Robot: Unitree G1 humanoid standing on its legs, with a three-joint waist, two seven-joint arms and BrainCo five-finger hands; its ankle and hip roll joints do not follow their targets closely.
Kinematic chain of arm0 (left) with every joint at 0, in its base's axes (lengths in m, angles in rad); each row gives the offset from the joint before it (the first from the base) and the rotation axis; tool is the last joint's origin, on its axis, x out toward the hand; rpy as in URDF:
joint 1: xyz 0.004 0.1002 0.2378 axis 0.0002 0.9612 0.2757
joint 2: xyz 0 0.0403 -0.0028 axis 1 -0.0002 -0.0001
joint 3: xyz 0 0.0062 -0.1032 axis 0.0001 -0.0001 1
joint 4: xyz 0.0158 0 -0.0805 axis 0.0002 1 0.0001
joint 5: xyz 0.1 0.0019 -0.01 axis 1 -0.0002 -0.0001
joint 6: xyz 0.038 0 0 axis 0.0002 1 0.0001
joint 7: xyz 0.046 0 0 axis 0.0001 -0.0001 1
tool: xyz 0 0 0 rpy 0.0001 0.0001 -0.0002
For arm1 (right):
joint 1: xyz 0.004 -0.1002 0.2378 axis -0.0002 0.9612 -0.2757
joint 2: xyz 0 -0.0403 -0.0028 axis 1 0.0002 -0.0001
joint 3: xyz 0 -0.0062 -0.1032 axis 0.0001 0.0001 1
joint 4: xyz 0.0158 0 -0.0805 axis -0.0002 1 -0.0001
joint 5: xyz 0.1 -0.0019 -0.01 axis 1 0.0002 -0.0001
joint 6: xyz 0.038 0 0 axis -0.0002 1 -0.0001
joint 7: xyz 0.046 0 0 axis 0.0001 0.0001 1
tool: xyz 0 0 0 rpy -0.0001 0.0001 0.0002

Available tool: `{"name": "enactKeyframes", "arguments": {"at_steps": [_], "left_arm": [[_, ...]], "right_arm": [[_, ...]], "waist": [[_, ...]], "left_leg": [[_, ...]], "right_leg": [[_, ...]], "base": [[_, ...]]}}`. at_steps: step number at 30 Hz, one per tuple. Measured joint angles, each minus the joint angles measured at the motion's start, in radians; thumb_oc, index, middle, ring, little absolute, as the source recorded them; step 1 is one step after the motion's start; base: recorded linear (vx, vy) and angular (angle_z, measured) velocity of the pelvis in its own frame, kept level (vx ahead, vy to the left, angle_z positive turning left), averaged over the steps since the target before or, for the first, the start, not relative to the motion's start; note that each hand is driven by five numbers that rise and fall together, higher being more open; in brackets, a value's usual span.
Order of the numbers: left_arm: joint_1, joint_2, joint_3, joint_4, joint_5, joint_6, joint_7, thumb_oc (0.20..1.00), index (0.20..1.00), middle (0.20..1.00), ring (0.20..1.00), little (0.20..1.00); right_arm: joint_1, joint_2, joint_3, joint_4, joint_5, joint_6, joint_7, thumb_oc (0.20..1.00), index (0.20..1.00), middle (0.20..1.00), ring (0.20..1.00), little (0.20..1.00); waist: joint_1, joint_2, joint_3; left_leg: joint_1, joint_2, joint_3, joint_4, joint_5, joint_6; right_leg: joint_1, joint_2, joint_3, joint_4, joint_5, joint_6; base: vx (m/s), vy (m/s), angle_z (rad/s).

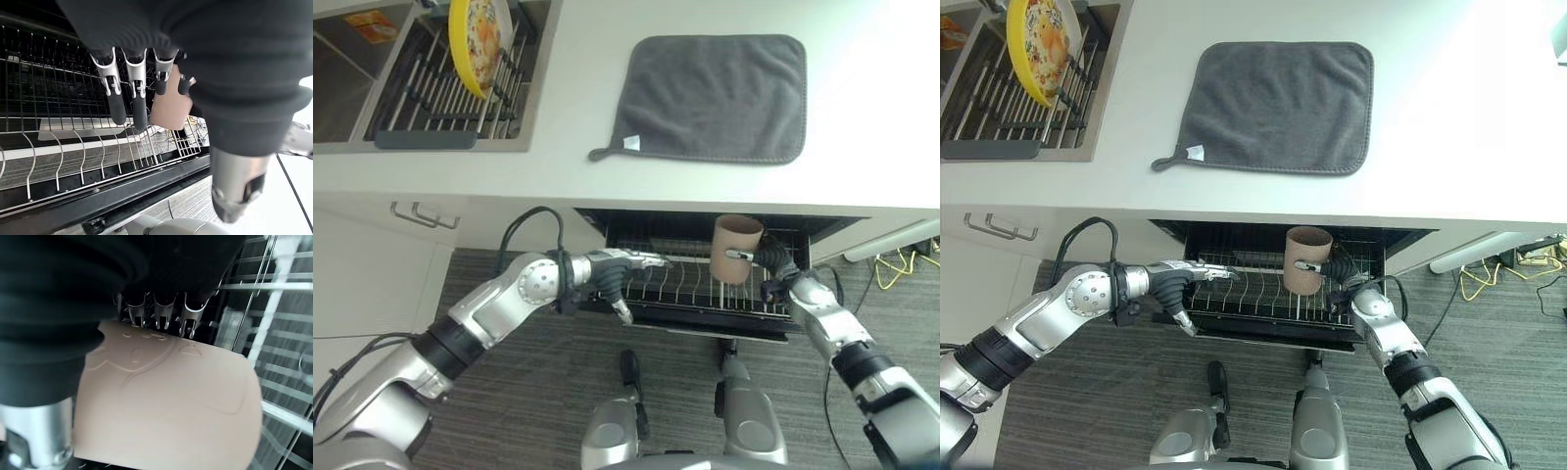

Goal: Place the dishes in the dishwasher.

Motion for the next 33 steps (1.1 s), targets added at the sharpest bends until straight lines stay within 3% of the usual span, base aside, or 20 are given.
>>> {"name": "enactKeyframes", "arguments": {"at_steps": [12,18,26,33], "left_arm": [[-0.049,0.006,-0.044,0.000,0.021,0.005,-0.004,1.000,1.000,1.000,1.000,1.000],[-0.150,0.041,-0.083,0.000,0.018,0.003,0.000,1.000,1.000,1.000,1.000,1.000],[-0.205,0.059,-0.124,-0.004,0.016,0.002,0.000,1.000,1.000,1.000,1.000,1.000],[-0.210,0.081,-0.126,-0.045,0.003,0.006,0.000,1.000,1.000,1.000,1.000,1.000]], "right_arm": [[-0.144,-0.005,-0.030,0.179,0.025,0.028,-0.127,0.200,0.200,0.200,0.200,0.200],[-0.210,-0.006,-0.027,0.243,0.031,0.006,-0.107,0.200,0.200,0.200,0.200,0.200],[-0.383,-0.029,-0.060,0.334,0.060,0.008,-0.148,0.200,0.200,0.200,0.200,0.200],[-0.409,-0.029,-0.069,0.378,0.059,0.000,-0.174,0.200,0.200,0.200,0.200,0.200]], "waist": [[0.018,0.007,0.037],[0.021,0.011,0.060],[0.033,0.060,0.108],[0.039,0.062,0.108]], "left_leg": [[-0.044,-0.011,-0.027,0.000,0.013,0.004],[-0.071,-0.017,-0.042,0.000,0.023,0.005],[-0.118,-0.033,-0.045,0.000,0.046,0.010],[-0.119,-0.045,-0.046,0.000,0.047,0.011]], "right_leg": [[-0.029,-0.012,-0.015,0.000,0.004,-0.003],[-0.052,-0.018,-0.025,0.000,0.010,-0.003],[-0.095,-0.029,-0.029,0.000,0.033,-0.006],[-0.095,-0.044,-0.029,0.000,0.035,-0.003]], "base": [[-0.02,-0.005,0.06],[-0.06,-0.019,0.05],[-0.04,0.019,0.04],[-0.03,0.020,0.01]]}}
